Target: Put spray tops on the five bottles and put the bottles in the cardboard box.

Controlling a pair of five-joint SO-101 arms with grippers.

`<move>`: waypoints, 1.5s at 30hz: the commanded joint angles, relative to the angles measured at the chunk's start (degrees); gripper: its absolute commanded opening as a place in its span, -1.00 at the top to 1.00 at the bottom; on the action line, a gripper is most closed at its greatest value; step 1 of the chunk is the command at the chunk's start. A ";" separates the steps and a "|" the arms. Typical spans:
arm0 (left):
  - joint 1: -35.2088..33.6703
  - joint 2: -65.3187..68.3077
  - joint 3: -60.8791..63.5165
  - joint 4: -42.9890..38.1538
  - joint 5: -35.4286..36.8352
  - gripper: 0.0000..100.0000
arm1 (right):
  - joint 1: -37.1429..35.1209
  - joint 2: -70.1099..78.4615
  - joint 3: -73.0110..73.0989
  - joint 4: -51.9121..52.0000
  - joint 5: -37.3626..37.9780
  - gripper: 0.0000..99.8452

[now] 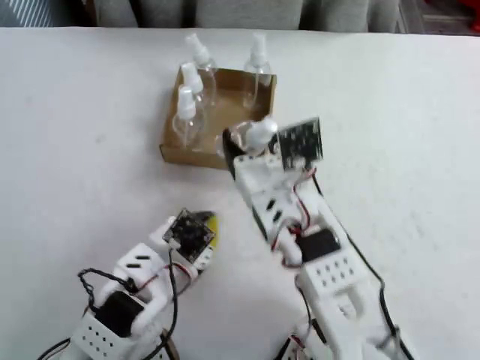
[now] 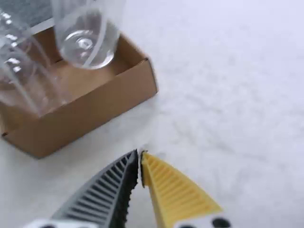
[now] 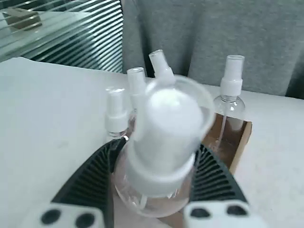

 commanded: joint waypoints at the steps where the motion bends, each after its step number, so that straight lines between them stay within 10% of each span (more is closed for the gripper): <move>1: -12.53 -0.75 -0.18 0.26 -4.22 0.95 | 2.51 10.24 -9.14 -1.80 0.26 0.97; 10: -28.62 -0.75 -2.20 0.62 -4.13 0.95 | 3.03 25.98 -22.59 -1.45 0.70 0.97; 45: -29.23 -0.75 -2.02 0.18 -4.13 0.95 | 7.69 56.84 -46.59 -1.27 6.07 0.97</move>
